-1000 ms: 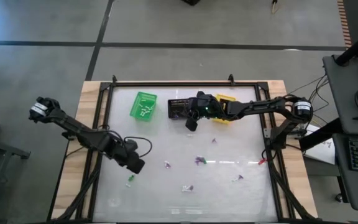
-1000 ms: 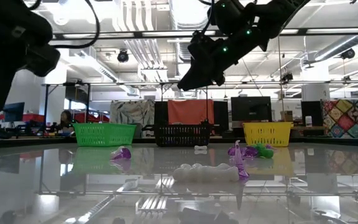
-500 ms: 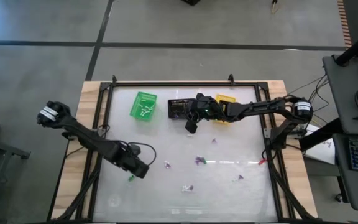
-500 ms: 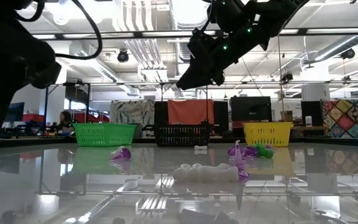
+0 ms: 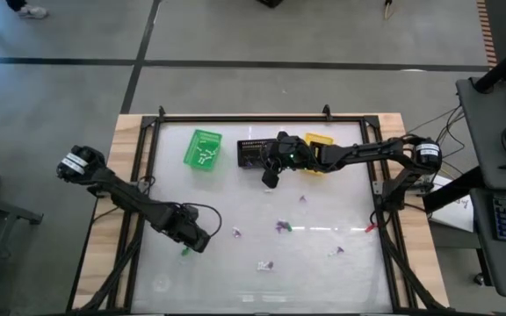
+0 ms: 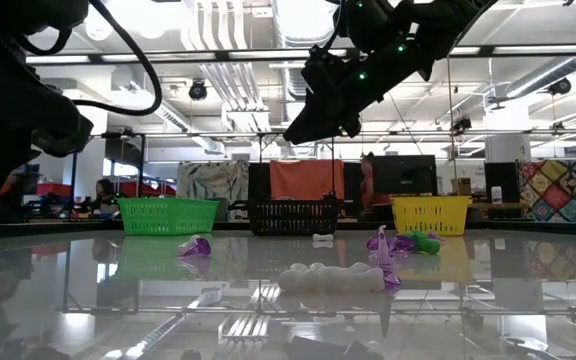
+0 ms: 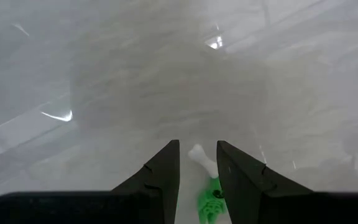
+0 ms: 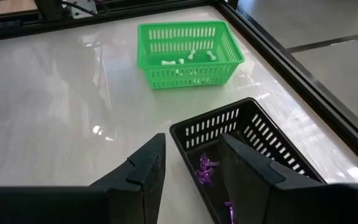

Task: Sort Halloween decoration
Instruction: Put the white bone toy into the green basket

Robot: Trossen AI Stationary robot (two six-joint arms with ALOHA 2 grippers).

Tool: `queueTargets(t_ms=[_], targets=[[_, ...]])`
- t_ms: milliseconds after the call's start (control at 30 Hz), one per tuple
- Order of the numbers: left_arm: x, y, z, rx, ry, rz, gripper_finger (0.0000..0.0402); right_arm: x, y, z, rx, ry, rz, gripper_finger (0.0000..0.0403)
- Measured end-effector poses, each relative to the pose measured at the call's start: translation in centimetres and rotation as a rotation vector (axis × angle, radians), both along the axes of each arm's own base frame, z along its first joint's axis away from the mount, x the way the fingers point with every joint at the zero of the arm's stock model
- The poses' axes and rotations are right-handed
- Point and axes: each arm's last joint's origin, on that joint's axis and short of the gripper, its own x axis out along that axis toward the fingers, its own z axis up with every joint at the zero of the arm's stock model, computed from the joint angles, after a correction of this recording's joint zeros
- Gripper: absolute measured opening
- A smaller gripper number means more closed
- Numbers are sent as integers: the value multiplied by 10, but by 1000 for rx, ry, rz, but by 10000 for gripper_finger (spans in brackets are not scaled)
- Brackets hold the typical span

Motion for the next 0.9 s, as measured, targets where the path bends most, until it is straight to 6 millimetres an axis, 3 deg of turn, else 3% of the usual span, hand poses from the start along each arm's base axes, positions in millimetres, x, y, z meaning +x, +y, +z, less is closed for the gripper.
queueTargets(t_ms=[600, 800, 900], targets=[[3, -5, -11, 21, 23, -39, 74, 0, 0, 0, 0, 0, 0, 137], [1, -3, -10, 52, 19, -84, 9, 0, 0, 0, 0, 0, 1, 141], [0, -2, -9, 81, 9, -114, 7, 0, 2, -1, 1, 6, 5, 139]])
